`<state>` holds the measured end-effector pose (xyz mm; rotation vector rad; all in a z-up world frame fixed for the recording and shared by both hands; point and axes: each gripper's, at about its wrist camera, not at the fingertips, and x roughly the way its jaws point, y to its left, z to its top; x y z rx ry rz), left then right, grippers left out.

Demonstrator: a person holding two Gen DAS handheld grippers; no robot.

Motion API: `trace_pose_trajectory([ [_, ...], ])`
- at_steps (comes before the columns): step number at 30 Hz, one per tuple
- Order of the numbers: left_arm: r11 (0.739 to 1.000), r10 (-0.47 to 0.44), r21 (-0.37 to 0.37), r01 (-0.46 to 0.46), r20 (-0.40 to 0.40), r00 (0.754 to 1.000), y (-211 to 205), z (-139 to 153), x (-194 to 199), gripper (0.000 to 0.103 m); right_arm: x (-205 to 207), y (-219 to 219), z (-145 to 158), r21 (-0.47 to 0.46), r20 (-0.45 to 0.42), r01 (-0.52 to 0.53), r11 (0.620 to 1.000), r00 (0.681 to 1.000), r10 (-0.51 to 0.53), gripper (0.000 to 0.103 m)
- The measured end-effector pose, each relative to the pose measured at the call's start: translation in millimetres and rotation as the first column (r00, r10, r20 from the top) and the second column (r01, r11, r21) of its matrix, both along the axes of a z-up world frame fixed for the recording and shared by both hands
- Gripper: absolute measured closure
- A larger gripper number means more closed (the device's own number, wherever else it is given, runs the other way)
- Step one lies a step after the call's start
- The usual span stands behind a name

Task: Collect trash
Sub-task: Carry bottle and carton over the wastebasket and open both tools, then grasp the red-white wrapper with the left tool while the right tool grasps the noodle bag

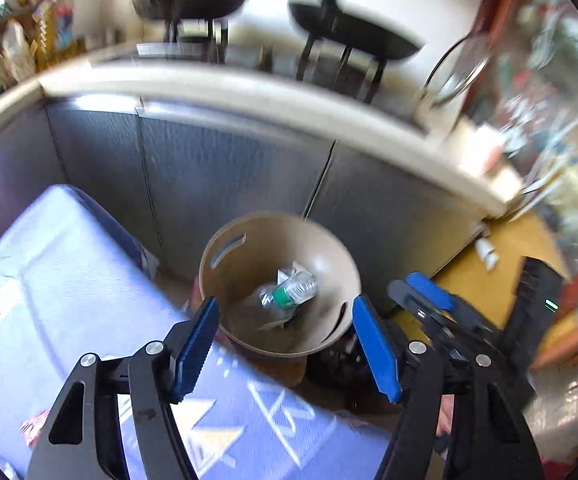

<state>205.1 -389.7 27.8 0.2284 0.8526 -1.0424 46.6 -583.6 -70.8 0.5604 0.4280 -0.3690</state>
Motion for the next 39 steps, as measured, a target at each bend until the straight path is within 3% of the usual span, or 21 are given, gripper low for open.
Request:
trace_pose_trajectory([
  [6, 0.989, 0.108, -0.111, -0.094, 0.128, 0.986, 119, 44, -36, 0.034, -9, 38, 17, 0.046, 0.062, -0.068, 0.997, 0.996, 0.065, 0.048],
  [10, 0.973, 0.224, -0.09, -0.212, 0.155, 0.962, 188, 44, -42, 0.034, -13, 82, 21, 0.049, 0.07, -0.15, 0.987, 0.987, 0.146, 0.048],
  [14, 0.937, 0.349, -0.052, -0.345, 0.158, 0.924, 261, 32, -49, 0.035, -3, 130, 17, 0.063, 0.047, -0.24, 0.969, 0.97, 0.238, 0.049],
  [24, 0.824, 0.567, -0.075, -0.562, 0.095, 0.819, 409, 4, -66, 0.035, 12, 250, 23, 0.037, -0.032, -0.432, 0.901, 0.901, 0.434, 0.051],
  [32, 0.743, 0.667, -0.092, -0.663, 0.022, 0.745, 488, -28, -86, 0.035, 9, 347, 20, 0.014, -0.116, -0.58, 0.815, 0.809, 0.577, 0.051],
  [35, 0.725, 0.685, -0.08, -0.684, -0.017, 0.729, 503, -44, -90, 0.035, 10, 377, 13, 0.016, -0.152, -0.628, 0.778, 0.768, 0.623, 0.051],
  [39, 0.725, 0.68, -0.056, -0.686, -0.102, 0.726, 514, -70, -88, 0.035, 15, 407, 9, -0.005, -0.2, -0.672, 0.74, 0.726, 0.658, 0.051],
])
